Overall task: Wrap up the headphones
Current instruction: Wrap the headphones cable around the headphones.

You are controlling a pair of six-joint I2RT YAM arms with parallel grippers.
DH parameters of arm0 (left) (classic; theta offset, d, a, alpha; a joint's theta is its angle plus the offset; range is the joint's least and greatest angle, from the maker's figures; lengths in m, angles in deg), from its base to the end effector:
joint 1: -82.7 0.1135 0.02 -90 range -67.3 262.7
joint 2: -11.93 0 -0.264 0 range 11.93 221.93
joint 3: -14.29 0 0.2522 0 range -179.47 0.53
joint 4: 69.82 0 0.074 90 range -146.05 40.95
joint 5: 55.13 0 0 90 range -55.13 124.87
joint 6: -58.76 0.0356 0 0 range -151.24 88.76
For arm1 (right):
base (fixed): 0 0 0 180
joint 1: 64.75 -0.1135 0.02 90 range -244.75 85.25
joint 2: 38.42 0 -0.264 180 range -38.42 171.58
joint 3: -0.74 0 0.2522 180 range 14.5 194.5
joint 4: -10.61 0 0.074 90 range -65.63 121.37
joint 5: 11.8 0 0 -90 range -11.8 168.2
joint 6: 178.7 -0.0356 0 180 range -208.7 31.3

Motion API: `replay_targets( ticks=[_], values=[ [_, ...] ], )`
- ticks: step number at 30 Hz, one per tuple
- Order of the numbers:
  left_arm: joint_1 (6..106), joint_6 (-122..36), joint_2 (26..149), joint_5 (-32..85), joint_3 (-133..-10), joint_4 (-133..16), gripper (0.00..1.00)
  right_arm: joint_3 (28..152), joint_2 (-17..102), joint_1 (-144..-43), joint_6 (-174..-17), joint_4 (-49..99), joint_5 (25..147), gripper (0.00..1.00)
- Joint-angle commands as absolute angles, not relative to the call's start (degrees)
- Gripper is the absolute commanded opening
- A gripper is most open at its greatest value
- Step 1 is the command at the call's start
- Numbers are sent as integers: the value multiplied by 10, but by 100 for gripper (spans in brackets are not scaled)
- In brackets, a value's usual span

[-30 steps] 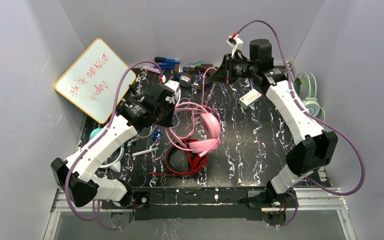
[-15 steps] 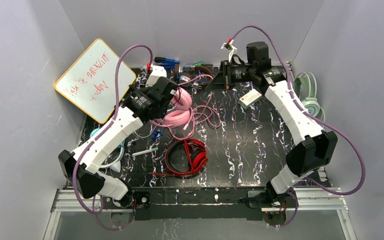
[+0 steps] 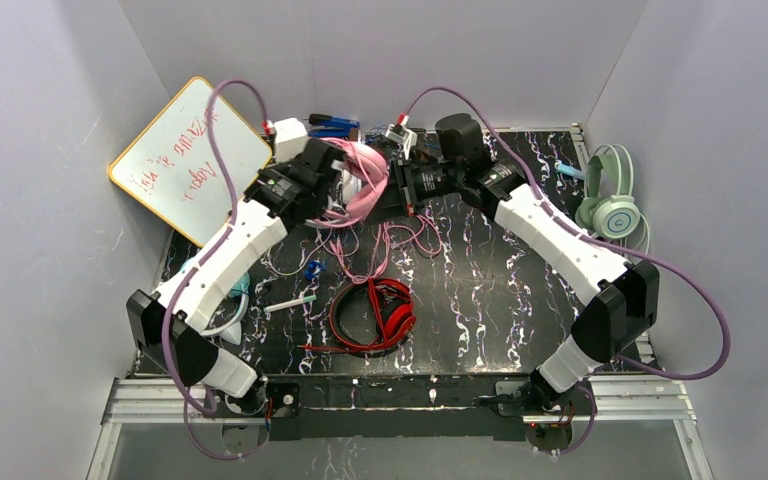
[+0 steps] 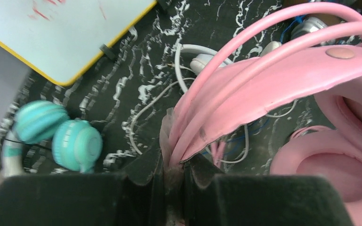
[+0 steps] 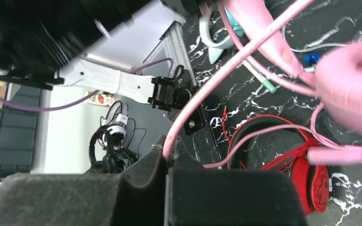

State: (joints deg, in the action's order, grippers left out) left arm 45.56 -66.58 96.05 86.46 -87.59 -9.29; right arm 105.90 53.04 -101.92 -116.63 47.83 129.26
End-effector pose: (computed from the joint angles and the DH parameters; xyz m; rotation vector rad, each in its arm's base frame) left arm 0.2589 -0.1611 0.3878 -0.3857 1.9786 0.2591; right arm 0.2702 0.2396 0.3987 -0.8181 2.0247 1.5739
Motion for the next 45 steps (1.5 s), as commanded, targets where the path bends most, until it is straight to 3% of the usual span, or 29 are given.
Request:
replay_targets(
  ticks=[1,4,11,24,34,45],
  values=[
    [559,-829,935,711,-876,-168,0,997,487,-1018,-1230,400,1233,5],
    [586,-890,906,656,-850,-204,0,940,468,-1018,-1261,345,1200,11],
    [621,-959,867,575,-853,-229,0,812,447,-1030,-1314,183,1180,14],
    [633,-969,850,508,-862,-240,0,756,420,-1053,-1286,99,1153,17],
    [632,-892,823,556,-784,-251,0,952,442,-1055,-1208,270,1129,18],
    [596,-801,786,612,-695,-312,0,1262,643,-1082,-1225,426,1160,16]
  ],
)
